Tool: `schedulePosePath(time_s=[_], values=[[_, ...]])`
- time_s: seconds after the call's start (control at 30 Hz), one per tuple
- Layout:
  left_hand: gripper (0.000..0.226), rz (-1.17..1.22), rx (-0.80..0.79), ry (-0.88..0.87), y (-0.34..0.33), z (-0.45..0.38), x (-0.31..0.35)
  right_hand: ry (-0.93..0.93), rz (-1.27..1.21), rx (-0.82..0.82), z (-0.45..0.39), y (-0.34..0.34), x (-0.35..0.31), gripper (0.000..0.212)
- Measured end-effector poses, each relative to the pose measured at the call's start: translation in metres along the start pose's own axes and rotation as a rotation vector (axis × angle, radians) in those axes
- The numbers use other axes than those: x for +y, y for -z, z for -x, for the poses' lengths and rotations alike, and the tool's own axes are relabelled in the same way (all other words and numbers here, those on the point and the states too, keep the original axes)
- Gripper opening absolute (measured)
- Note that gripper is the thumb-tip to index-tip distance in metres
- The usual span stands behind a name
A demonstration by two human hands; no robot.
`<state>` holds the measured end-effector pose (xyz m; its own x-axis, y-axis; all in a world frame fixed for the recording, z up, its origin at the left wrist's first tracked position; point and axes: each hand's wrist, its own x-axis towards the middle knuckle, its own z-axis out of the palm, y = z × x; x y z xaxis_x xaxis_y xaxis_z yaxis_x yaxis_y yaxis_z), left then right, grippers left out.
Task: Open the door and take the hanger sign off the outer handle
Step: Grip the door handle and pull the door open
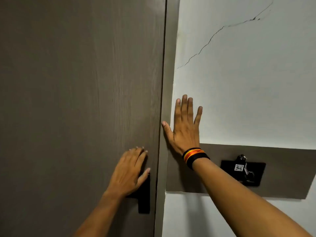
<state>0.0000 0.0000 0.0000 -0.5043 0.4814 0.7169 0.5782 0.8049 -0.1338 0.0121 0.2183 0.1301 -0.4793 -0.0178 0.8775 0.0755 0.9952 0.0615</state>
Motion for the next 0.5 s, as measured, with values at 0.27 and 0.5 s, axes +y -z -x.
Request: schedulePosePath(time_s=[0.27, 0.5], values=[[0.071, 0.052, -0.215, 0.146, -0.082, 0.065, -0.004, 0.043, 0.043, 0.197, -0.003, -0.020, 0.002, 0.095], [0.068, 0.179, -0.128, 0.572, -0.121, 0.082, 0.023, 0.035, 0.055, 0.226, -0.003, -0.021, 0.002, 0.092]])
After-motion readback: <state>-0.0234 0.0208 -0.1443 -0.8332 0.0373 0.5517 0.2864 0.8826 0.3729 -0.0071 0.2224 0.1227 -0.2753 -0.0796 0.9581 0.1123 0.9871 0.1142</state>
